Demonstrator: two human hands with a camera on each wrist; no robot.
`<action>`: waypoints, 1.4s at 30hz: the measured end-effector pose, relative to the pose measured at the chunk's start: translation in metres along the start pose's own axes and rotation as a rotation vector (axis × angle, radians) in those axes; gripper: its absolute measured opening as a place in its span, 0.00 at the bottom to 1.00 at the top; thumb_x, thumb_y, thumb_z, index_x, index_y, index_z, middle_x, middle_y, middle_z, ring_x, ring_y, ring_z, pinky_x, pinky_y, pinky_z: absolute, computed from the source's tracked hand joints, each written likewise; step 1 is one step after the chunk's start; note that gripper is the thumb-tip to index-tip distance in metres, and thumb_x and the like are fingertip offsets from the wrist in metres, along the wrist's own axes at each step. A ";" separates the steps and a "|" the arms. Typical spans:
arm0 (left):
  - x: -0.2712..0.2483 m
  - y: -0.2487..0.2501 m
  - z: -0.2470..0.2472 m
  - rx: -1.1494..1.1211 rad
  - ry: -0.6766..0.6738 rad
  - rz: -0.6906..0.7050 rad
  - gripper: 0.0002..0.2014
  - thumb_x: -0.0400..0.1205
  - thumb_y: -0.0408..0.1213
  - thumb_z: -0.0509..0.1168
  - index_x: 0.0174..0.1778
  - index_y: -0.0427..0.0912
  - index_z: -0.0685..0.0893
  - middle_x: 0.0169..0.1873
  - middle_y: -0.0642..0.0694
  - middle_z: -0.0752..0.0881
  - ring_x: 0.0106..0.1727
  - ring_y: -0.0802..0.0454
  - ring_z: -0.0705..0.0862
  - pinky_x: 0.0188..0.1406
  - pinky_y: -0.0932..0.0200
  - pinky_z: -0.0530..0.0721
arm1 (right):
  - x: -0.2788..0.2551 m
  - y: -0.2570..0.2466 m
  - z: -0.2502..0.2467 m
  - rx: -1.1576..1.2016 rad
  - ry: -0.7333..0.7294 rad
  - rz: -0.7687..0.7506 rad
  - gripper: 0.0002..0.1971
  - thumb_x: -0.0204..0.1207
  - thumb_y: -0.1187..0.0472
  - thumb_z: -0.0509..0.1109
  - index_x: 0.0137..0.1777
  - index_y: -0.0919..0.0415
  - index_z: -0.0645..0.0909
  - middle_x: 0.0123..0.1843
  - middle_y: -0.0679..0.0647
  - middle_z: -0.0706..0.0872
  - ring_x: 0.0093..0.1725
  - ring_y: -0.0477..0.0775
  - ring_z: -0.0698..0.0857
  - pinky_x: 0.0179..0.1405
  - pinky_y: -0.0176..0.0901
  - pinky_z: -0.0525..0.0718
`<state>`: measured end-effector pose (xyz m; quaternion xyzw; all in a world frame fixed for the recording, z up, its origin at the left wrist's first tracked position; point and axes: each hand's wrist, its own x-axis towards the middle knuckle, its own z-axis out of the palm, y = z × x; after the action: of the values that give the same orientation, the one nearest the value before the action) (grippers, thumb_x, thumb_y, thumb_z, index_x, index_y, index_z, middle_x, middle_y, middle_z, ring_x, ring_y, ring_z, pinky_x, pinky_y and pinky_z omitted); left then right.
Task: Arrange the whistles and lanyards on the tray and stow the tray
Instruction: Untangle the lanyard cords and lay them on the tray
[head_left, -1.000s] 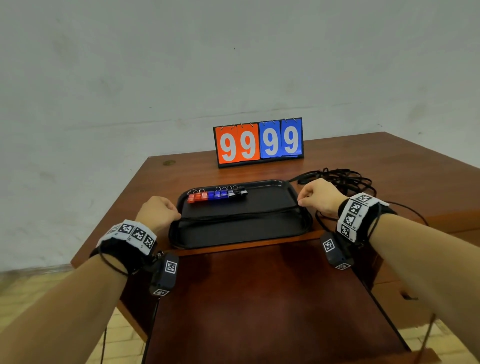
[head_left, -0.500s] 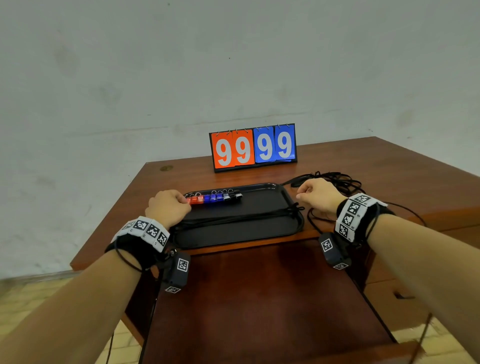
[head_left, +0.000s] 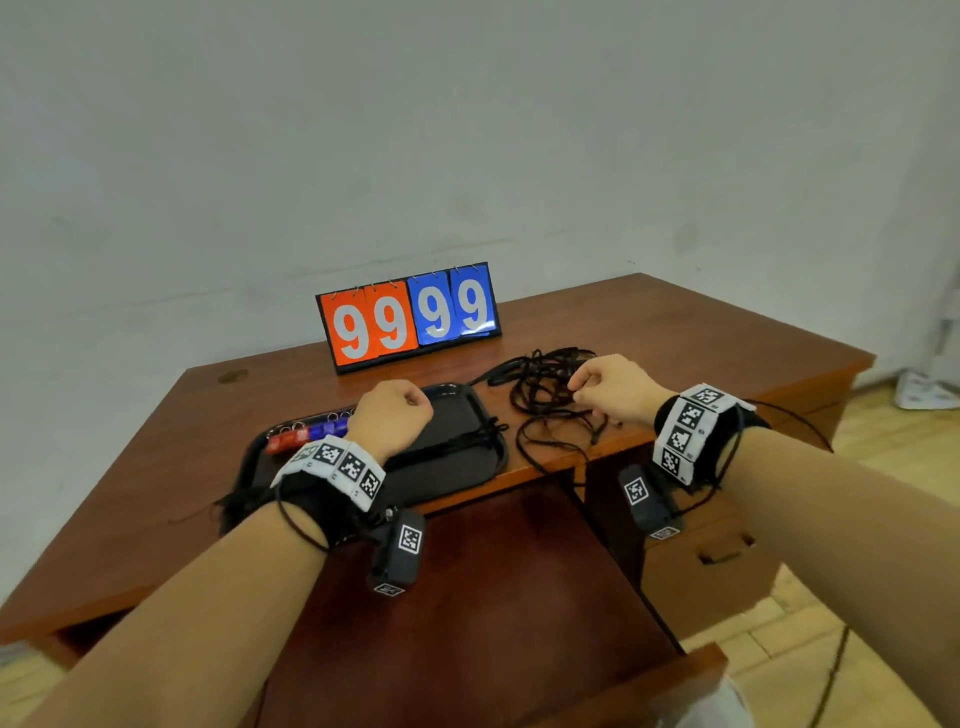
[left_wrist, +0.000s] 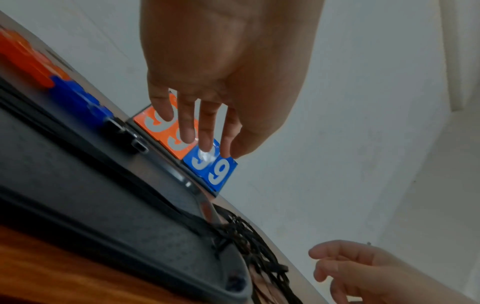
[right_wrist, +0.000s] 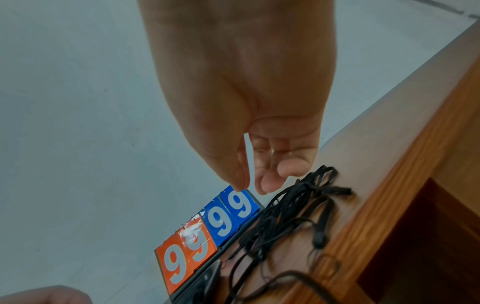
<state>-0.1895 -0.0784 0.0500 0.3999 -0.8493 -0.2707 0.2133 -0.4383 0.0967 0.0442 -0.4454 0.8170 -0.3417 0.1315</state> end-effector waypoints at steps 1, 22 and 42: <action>0.003 0.007 0.008 0.000 -0.010 0.006 0.05 0.79 0.41 0.67 0.41 0.52 0.88 0.45 0.55 0.89 0.52 0.49 0.86 0.60 0.46 0.85 | 0.001 0.007 -0.003 -0.011 -0.008 0.008 0.05 0.79 0.63 0.71 0.53 0.56 0.86 0.37 0.51 0.86 0.31 0.49 0.86 0.21 0.36 0.80; 0.036 0.070 0.122 0.217 -0.317 0.186 0.06 0.79 0.44 0.71 0.45 0.63 0.86 0.41 0.61 0.86 0.54 0.51 0.85 0.66 0.39 0.79 | 0.032 0.049 0.003 -0.292 -0.293 -0.040 0.08 0.76 0.59 0.76 0.54 0.54 0.91 0.41 0.40 0.85 0.44 0.44 0.84 0.47 0.37 0.79; 0.050 0.091 0.132 0.226 -0.227 0.185 0.07 0.81 0.43 0.67 0.47 0.62 0.86 0.44 0.61 0.85 0.58 0.50 0.84 0.66 0.42 0.74 | 0.051 0.055 -0.023 0.109 0.054 -0.062 0.02 0.78 0.63 0.75 0.45 0.60 0.87 0.38 0.44 0.85 0.35 0.41 0.82 0.28 0.24 0.75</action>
<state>-0.3467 -0.0319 0.0143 0.3081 -0.9261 -0.1964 0.0938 -0.5141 0.0849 0.0286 -0.4534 0.7862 -0.4015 0.1227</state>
